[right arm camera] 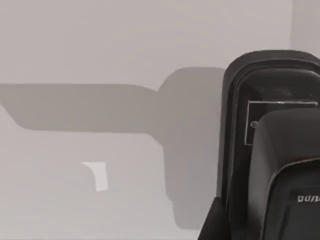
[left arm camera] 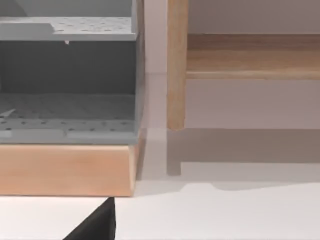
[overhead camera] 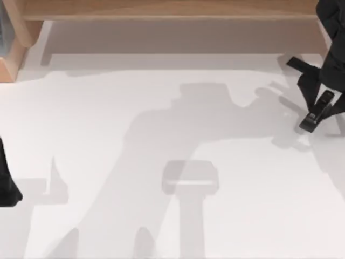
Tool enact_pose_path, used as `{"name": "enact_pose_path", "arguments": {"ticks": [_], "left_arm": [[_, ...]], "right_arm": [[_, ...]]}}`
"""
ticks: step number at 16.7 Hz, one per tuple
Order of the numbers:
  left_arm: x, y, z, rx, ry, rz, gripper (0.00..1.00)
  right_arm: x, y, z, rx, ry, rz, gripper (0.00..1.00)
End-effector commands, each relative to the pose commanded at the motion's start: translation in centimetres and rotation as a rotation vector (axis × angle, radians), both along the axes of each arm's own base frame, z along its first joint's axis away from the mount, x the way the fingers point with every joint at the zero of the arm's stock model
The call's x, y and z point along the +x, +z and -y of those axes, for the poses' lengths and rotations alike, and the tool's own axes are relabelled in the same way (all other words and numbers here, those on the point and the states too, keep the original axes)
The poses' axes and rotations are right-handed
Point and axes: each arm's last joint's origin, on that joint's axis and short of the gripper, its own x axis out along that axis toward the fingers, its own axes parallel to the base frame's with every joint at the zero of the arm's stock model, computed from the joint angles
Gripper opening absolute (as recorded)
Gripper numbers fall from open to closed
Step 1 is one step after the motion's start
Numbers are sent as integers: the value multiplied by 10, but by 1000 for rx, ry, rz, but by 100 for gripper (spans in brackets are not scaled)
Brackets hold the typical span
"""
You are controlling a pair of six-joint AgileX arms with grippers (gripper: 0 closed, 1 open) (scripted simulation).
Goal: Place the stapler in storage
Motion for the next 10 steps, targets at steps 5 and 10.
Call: {"name": "enact_pose_path", "arguments": {"ticks": [5,10], "left_arm": [[0,0,0,0,0,0,100],[0,0,0,0,0,0,100]], "right_arm": [[-8,90,35,49,-3,191,0],[-13,153,120,16,-19,386,0]]}}
